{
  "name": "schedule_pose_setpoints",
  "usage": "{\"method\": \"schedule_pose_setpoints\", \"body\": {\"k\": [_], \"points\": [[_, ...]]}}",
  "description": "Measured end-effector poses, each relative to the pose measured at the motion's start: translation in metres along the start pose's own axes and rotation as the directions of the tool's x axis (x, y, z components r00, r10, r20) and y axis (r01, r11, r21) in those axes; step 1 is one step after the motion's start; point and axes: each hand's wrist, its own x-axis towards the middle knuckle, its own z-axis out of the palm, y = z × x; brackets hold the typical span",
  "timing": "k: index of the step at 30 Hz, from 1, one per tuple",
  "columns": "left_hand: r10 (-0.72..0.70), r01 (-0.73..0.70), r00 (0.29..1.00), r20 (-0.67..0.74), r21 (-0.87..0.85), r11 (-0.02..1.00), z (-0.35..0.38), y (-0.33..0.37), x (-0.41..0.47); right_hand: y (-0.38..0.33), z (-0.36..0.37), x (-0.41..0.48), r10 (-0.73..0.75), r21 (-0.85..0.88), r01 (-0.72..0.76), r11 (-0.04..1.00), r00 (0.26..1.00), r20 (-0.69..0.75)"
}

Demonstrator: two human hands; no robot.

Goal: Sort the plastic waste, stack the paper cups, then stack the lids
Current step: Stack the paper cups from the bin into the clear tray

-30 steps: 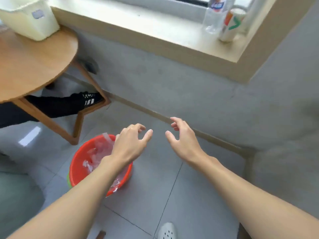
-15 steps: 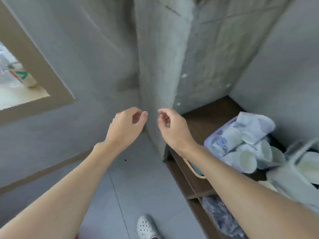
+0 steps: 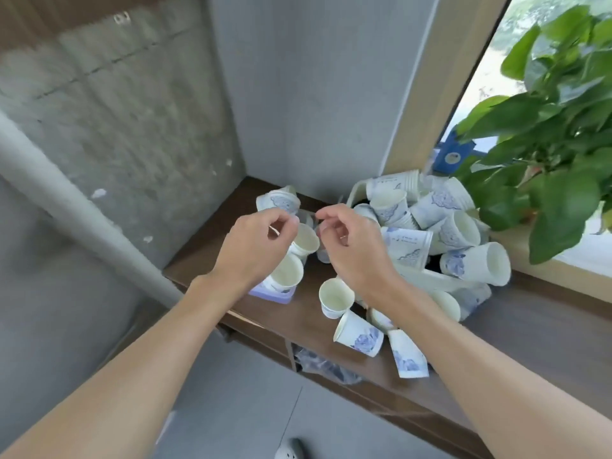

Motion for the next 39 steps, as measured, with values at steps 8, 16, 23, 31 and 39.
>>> {"method": "schedule_pose_setpoints", "body": {"k": [8, 16, 23, 31, 39], "points": [[0.222, -0.223, 0.974, -0.041, -0.03, 0.974, 0.083, 0.003, -0.017, 0.083, -0.028, -0.045, -0.089, -0.076, 0.081, 0.994, 0.991, -0.097], [0.431, -0.439, 0.894, -0.119, -0.045, 0.897, 0.155, -0.014, -0.069, 0.15, -0.044, -0.113, -0.233, -0.114, 0.213, 0.97, 0.95, -0.209], [0.432, -0.424, 0.898, -0.085, 0.1, 0.9, 0.175, -0.032, -0.126, 0.176, -0.047, -0.19, -0.076, -0.176, 0.026, 0.984, 0.957, -0.281], [0.287, -0.274, 0.954, -0.084, 0.136, 0.952, 0.184, -0.079, -0.122, 0.201, -0.039, -0.196, 0.016, -0.411, -0.15, 0.899, 0.95, -0.311], [0.224, -0.22, 0.974, -0.013, 0.151, 0.964, 0.201, -0.106, -0.123, 0.23, -0.007, -0.19, -0.024, -0.566, -0.212, 0.797, 0.924, -0.381]]}}
